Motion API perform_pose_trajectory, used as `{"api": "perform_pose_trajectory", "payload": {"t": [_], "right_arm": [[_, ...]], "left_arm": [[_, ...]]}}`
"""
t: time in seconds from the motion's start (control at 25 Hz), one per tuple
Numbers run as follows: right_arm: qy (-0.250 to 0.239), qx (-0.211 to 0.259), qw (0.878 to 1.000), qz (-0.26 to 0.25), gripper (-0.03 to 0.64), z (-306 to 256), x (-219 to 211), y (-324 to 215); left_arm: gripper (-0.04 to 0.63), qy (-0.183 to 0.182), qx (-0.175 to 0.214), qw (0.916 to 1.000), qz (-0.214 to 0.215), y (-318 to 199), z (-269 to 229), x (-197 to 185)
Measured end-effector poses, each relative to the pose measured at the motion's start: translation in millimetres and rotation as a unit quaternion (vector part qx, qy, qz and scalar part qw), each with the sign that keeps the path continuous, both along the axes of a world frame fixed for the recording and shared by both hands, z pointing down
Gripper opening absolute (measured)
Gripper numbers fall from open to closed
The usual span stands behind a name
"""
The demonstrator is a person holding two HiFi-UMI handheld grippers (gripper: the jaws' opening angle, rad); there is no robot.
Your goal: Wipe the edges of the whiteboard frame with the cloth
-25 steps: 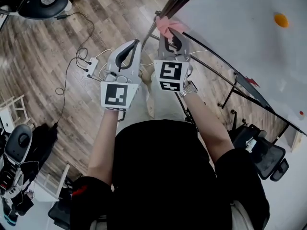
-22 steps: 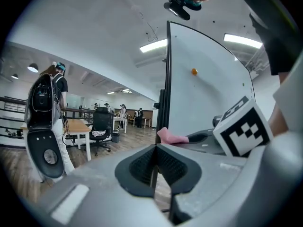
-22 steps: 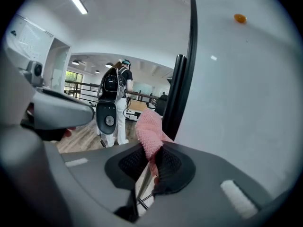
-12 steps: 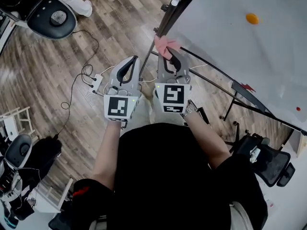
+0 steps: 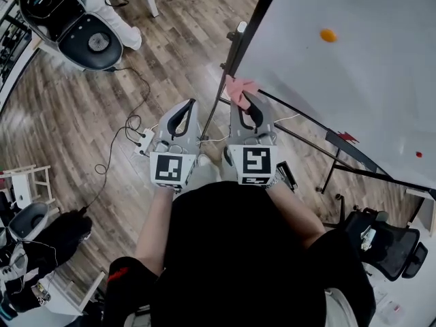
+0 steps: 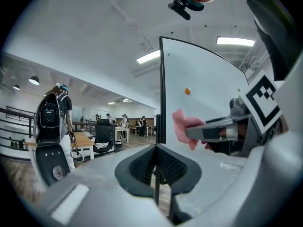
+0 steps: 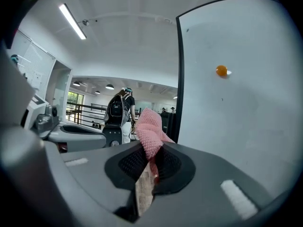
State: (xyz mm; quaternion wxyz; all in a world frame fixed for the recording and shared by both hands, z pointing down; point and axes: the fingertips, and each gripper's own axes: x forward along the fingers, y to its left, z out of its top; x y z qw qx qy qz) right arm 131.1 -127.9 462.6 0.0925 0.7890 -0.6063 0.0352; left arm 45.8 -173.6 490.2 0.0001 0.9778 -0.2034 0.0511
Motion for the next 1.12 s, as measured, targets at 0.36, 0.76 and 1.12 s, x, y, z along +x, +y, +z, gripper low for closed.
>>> {"api": "perform_pose_trajectory", "payload": {"t": [0.36, 0.76, 1.12], "right_arm": [[0.004, 0.058, 0.998, -0.005, 0.029, -55.5, -7.2, 21.9], [-0.005, 0.132, 0.987, -0.096, 0.029, -107.9, -21.2, 39.0], [-0.003, 0.193, 0.977, -0.093, 0.028, -141.6, -22.4, 70.2]], "left_arm": [[0.002, 0.034, 0.027, 0.999, -0.012, 8.1, -61.1, -15.9], [0.002, 0.066, 0.078, 0.9948, 0.0, 17.8, -113.7, -22.5], [0.002, 0.075, 0.085, 0.9934, 0.013, 32.1, -126.4, -24.1]]}}
